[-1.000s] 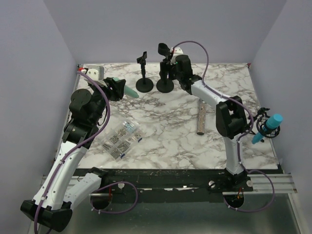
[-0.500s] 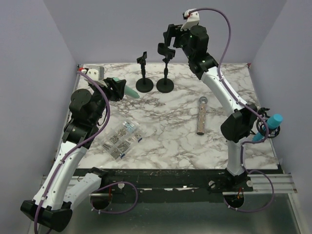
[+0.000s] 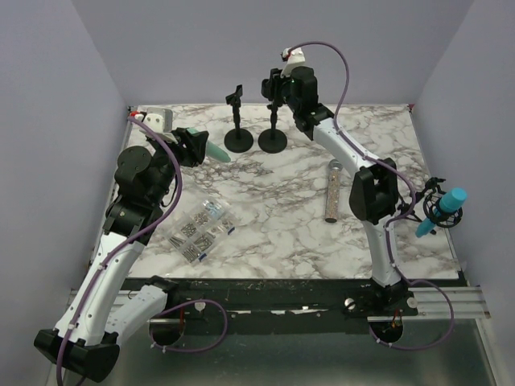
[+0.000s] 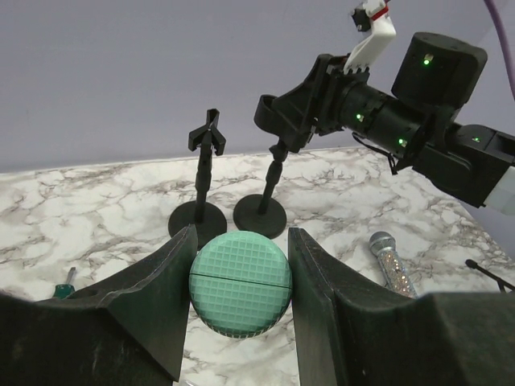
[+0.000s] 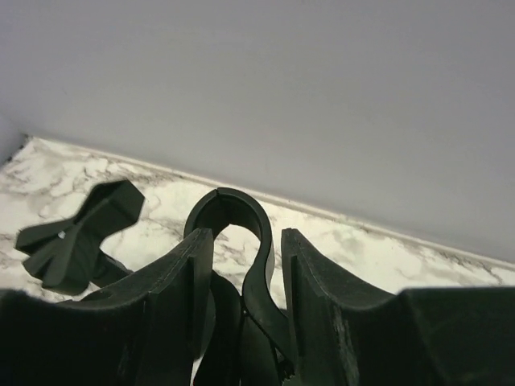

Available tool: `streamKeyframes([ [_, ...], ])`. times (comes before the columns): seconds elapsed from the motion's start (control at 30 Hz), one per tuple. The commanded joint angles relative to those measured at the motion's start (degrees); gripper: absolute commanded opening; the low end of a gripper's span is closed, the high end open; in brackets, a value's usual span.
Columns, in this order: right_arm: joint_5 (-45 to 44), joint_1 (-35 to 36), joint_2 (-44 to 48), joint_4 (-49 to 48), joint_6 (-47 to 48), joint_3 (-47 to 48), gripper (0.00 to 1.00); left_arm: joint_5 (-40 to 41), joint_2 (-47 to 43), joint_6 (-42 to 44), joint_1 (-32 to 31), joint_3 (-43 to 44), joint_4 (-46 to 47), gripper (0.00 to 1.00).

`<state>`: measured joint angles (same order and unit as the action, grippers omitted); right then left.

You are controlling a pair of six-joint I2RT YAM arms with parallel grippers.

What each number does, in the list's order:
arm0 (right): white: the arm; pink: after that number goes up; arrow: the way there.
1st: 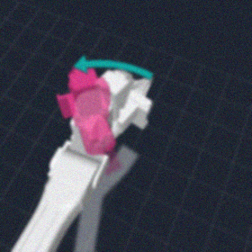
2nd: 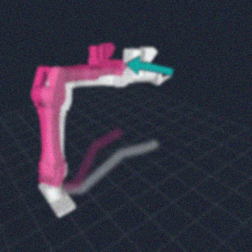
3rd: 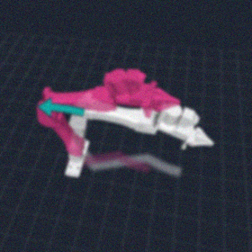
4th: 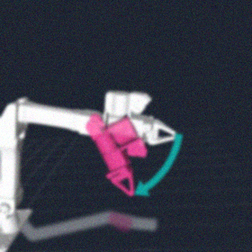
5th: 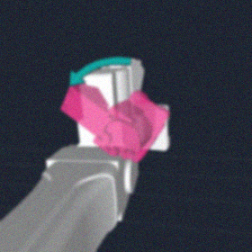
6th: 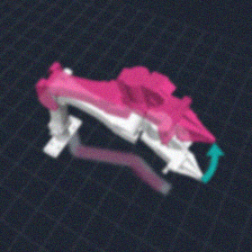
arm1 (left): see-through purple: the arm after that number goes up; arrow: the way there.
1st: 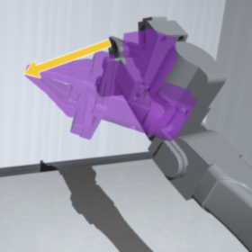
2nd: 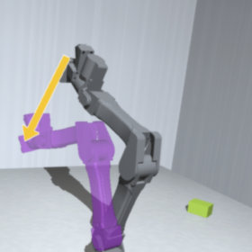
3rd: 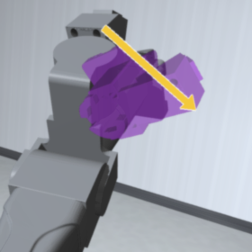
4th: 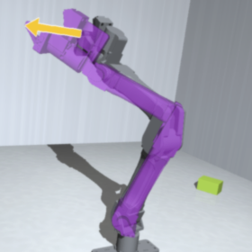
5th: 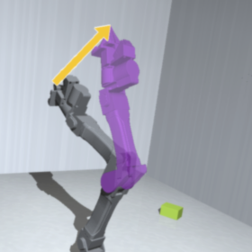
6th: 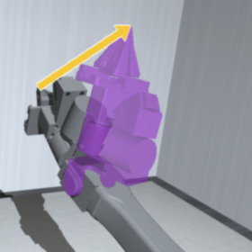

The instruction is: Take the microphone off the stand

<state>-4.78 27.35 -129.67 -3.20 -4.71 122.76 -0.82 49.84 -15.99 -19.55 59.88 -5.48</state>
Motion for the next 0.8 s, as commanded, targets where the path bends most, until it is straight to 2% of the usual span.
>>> streamKeyframes([
  [0.0, -1.42, -0.14, -0.99, 3.79, 1.05, -5.58, 0.45, -1.59, 0.08, -0.75, 0.39, 1.73, 1.43, 0.00],
  [0.13, -1.64, -0.11, -0.22, 3.76, 2.25, -4.68, 0.46, -2.25, 0.56, -1.14, 0.54, 1.75, 1.52, 0.00],
  [0.37, -0.27, -0.16, 0.38, 9.66, 1.98, 7.67, 0.71, -3.52, 1.26, -1.58, 0.74, 2.17, 1.27, 0.00],
  [0.47, -0.19, -0.11, 4.29, 10.95, 0.93, 8.08, 0.80, -5.15, 1.77, -2.21, 0.81, 2.24, 1.61, 0.00],
  [0.53, -0.10, -0.14, 7.61, 12.26, -0.08, 6.26, 0.87, -7.10, 2.92, -2.62, 0.83, 2.88, 1.34, 0.00],
  [0.63, 2.47, -0.12, 13.64, 15.84, -2.04, 0.76, 0.92, -12.61, 5.64, -4.05, 0.91, 4.50, 0.52, 0.00],
  [0.77, 13.16, -0.11, 25.28, 14.64, -4.05, -16.70, 0.95, -22.62, 10.80, -7.68, 1.18, 7.17, -0.10, 0.00],
])
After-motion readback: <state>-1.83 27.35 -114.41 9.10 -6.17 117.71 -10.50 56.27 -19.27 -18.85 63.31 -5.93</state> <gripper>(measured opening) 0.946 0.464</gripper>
